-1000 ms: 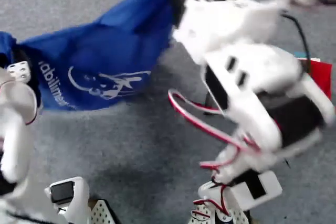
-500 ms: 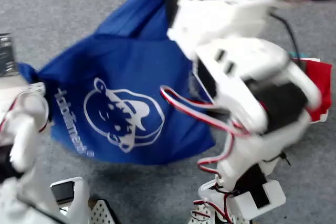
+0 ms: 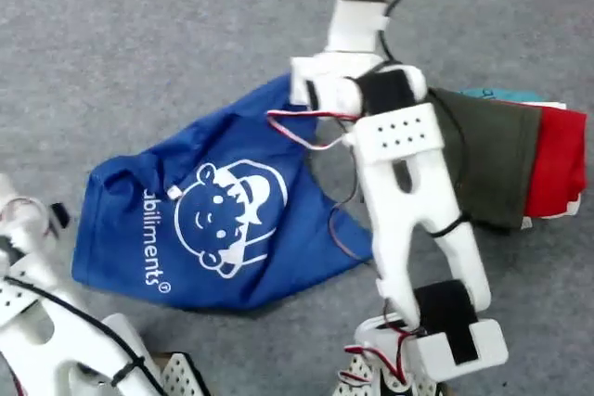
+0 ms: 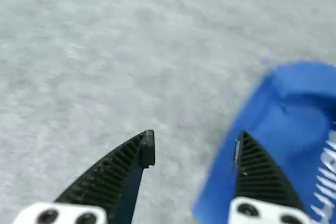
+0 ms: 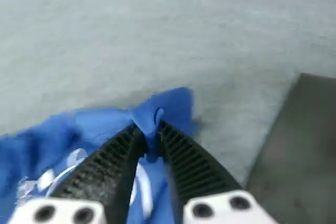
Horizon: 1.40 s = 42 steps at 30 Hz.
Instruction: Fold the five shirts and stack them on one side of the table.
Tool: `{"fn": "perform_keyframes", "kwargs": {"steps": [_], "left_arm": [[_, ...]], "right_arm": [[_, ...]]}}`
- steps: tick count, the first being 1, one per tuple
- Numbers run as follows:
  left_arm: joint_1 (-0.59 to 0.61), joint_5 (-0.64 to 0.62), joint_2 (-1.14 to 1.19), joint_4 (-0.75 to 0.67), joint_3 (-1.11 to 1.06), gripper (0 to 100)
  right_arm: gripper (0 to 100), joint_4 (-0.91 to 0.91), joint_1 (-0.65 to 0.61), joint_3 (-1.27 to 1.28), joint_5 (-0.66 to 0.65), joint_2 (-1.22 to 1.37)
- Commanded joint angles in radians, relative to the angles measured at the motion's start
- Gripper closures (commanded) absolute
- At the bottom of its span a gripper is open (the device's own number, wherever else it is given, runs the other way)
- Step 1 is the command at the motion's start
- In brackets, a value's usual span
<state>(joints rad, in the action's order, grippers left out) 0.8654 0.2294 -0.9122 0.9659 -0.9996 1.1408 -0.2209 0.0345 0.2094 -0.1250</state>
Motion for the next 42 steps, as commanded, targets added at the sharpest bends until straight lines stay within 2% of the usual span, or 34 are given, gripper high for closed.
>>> {"fn": "perform_keyframes", "kwargs": {"steps": [1,4,7,8,10,13,16,18,22,28,31,35,39,42], "left_arm": [[0.048,-0.021,-0.006,-0.046,0.005,74],[0.001,-0.144,-0.005,-0.04,0.053,75],[-0.18,-0.213,-0.005,-0.029,0.087,75],[-0.263,-0.183,-0.003,-0.035,0.085,75],[-0.409,-0.035,0.009,-0.072,0.07,76],[-0.545,0.207,0.083,-0.149,0.073,80],[-0.59,0.241,0.244,-0.189,0.205,80],[-0.611,0.155,0.417,-0.15,0.341,79],[-0.63,-0.163,0.775,0.089,0.674,79],[-0.664,-0.387,1.122,0.305,0.998,79],[-0.699,-0.448,1.188,0.311,1.047,79],[-0.74,-0.456,1.214,0.296,1.056,80],[-0.714,-0.448,1.224,0.272,1.049,86],[-0.697,-0.448,1.224,0.275,1.04,85]], "right_arm": [[98.5,-0.118,0.077,0.062,-0.071,-0.018],[98.5,-0.204,0.074,0.127,-0.103,-0.015],[98.5,-0.336,0.044,0.216,-0.1,0.008],[98.5,-0.376,0.043,0.24,-0.1,0.022],[98.5,-0.436,0.028,0.265,-0.1,0.054],[98.5,-0.476,0.005,0.26,-0.106,0.105],[98.5,-0.5,0.005,0.234,-0.101,0.151],[98.5,-0.5,0.006,0.226,-0.1,0.17],[98.5,-0.5,0.006,0.222,-0.106,0.193],[98.5,-0.502,0.025,0.222,-0.107,0.197],[98.5,-0.503,0.032,0.22,-0.107,0.197],[98.5,-0.503,0.034,0.214,-0.107,0.197],[98.5,-0.503,0.049,0.211,-0.104,0.197],[98.5,-0.503,0.049,0.211,-0.104,0.197]]}}
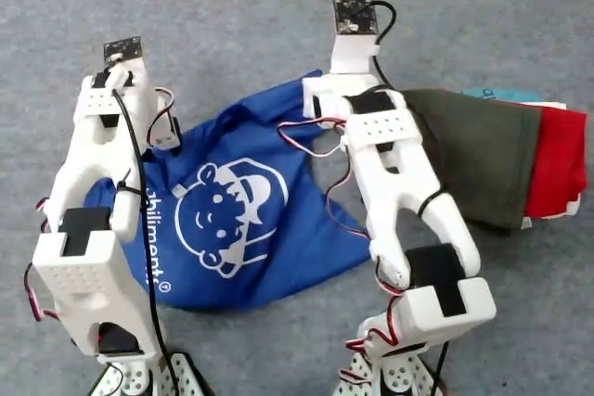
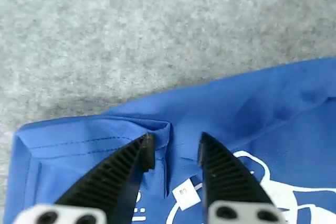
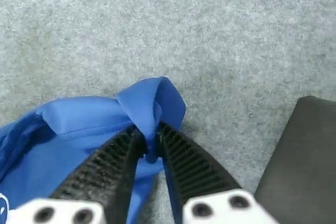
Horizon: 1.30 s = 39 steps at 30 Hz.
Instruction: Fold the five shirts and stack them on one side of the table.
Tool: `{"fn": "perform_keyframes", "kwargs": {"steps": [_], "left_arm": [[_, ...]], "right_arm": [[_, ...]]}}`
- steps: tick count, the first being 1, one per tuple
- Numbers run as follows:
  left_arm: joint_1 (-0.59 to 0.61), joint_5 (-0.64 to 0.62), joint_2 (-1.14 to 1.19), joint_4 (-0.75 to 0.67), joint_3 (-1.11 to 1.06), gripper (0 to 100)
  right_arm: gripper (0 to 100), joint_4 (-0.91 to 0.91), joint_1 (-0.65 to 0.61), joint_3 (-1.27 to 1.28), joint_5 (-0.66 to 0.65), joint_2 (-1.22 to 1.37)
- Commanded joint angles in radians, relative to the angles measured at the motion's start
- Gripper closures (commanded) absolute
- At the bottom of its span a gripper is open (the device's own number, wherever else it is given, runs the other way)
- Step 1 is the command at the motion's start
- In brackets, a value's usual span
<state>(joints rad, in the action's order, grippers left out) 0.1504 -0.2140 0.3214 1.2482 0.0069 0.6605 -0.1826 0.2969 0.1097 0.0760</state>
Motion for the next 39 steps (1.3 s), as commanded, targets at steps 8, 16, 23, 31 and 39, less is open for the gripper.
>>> {"fn": "perform_keyframes", "kwargs": {"steps": [8,16,23,31,39], "left_arm": [[0.016,-0.005,-0.009,0.054,0.013,84],[0.016,-0.005,-0.009,-0.005,-0.071,85],[0.018,-0.012,-0.009,-0.052,-0.111,90],[0.027,-0.012,-0.011,-0.091,-0.114,95],[0.102,-0.014,-0.021,-0.107,-0.074,97]], "right_arm": [[98.5,-0.023,0.011,-0.051,-0.002,-0.004],[98.5,-0.023,0.011,-0.051,-0.002,-0.004],[98.5,-0.023,0.011,-0.051,-0.002,-0.004],[98.5,-0.023,0.011,-0.051,-0.002,-0.004],[98.5,-0.021,0.011,-0.051,0.0,-0.012]]}}
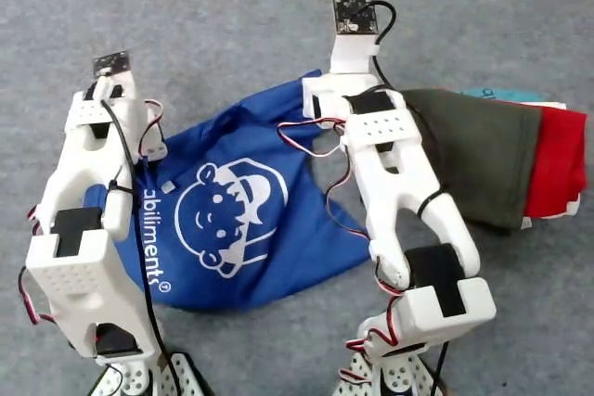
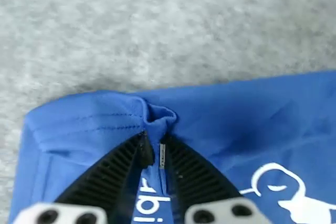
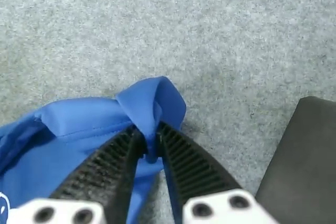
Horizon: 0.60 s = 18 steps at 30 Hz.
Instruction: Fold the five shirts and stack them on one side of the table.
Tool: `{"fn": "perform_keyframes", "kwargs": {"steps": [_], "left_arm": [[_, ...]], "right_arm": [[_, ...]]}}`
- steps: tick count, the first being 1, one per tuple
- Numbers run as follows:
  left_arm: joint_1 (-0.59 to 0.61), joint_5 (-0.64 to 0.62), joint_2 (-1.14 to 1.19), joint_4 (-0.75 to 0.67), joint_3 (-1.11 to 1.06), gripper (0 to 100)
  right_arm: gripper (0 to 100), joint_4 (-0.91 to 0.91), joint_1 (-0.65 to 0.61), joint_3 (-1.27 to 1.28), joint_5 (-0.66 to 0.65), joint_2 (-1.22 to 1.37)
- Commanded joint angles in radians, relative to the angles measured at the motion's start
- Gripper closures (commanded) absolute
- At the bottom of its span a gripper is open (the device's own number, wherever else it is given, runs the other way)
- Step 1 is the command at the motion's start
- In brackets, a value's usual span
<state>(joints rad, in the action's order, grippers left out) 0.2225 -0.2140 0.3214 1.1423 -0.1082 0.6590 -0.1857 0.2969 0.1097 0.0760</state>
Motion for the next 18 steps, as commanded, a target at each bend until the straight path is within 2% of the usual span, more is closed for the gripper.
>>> {"fn": "perform_keyframes", "kwargs": {"steps": [1,5,8,12,18], "left_arm": [[0.044,-0.014,-0.023,0.002,0.061,97],[0.09,-0.086,-0.094,0.086,0.173,97],[0.097,-0.103,-0.192,0.175,0.277,97],[0.104,-0.123,-0.354,0.288,0.387,97],[0.182,-0.126,-0.632,0.333,0.552,97]], "right_arm": [[98.5,-0.018,0.014,-0.054,0.0,-0.016],[98.5,0.014,0.029,-0.085,0.011,-0.119],[98.5,0.025,0.046,-0.125,0.112,-0.259],[98.5,0.025,0.058,-0.18,0.178,-0.456],[98.5,0.026,0.058,-0.36,0.25,-0.664]]}}
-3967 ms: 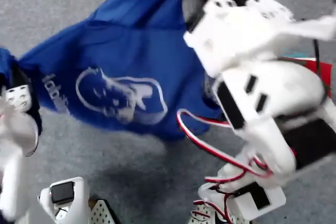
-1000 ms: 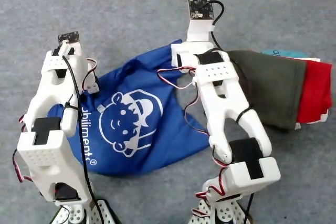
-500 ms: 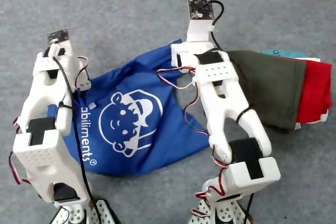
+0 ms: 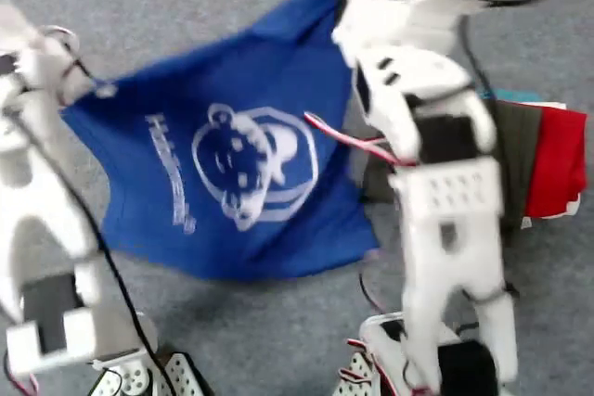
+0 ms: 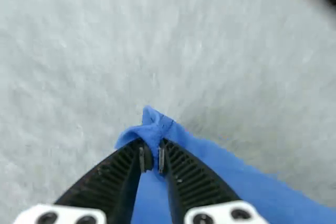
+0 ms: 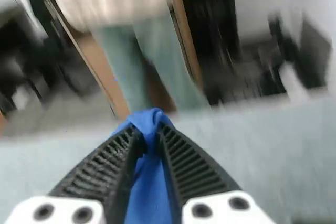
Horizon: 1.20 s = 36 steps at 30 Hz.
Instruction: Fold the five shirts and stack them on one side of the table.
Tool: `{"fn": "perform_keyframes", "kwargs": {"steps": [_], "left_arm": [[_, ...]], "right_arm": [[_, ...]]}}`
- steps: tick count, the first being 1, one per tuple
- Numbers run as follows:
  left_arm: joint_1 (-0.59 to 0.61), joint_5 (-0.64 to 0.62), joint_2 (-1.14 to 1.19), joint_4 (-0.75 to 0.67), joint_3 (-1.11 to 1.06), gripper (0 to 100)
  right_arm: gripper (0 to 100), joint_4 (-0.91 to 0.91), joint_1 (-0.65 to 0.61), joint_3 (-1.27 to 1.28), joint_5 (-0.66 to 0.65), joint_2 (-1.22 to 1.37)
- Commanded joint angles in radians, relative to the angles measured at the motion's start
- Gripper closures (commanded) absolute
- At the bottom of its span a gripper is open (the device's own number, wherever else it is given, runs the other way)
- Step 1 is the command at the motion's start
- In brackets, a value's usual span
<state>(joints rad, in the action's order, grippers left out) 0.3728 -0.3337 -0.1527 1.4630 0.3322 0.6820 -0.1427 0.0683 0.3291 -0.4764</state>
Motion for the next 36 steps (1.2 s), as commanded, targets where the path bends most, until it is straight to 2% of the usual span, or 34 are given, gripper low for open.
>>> {"fn": "perform_keyframes", "kwargs": {"steps": [1,10,14,18,22,24,26,29,31,33,34,36], "left_arm": [[0.038,-0.006,-0.204,0.029,0.145,97],[0.042,0.114,-0.529,0.282,0.325,97],[0.044,0.16,-0.683,0.298,0.32,97],[0.111,0.18,-0.801,0.295,0.274,97],[0.131,0.18,-0.789,0.258,0.073,97],[0.136,0.18,-0.761,0.14,-0.108,97],[0.137,0.18,-0.732,-0.055,-0.308,97],[0.165,0.18,-0.655,-0.493,-0.587,97],[0.168,0.18,-0.554,-0.807,-0.725,97],[0.165,0.178,-0.391,-1.053,-0.769,97],[0.157,0.178,-0.295,-1.119,-0.751,97],[0.151,0.18,-0.103,-1.131,-0.639,97]], "right_arm": [[98.5,0.008,0.015,-0.176,0.04,-0.133],[98.5,0.342,0.015,-0.799,0.089,-0.171],[98.5,0.445,0.015,-1.009,0.087,-0.122],[98.5,0.47,0.012,-1.058,0.091,-0.059],[98.5,0.466,0.009,-1.013,0.091,0.047],[98.5,0.466,-0.025,-0.972,0.087,0.119],[98.5,0.473,-0.068,-0.92,0.084,0.199],[98.5,0.457,-0.124,-0.799,0.106,0.329],[98.5,0.345,-0.143,-0.716,0.112,0.432],[98.5,0.196,-0.149,-0.668,0.112,0.547],[98.5,0.123,-0.152,-0.661,0.112,0.607],[98.5,0.008,-0.158,-0.674,0.107,0.723]]}}
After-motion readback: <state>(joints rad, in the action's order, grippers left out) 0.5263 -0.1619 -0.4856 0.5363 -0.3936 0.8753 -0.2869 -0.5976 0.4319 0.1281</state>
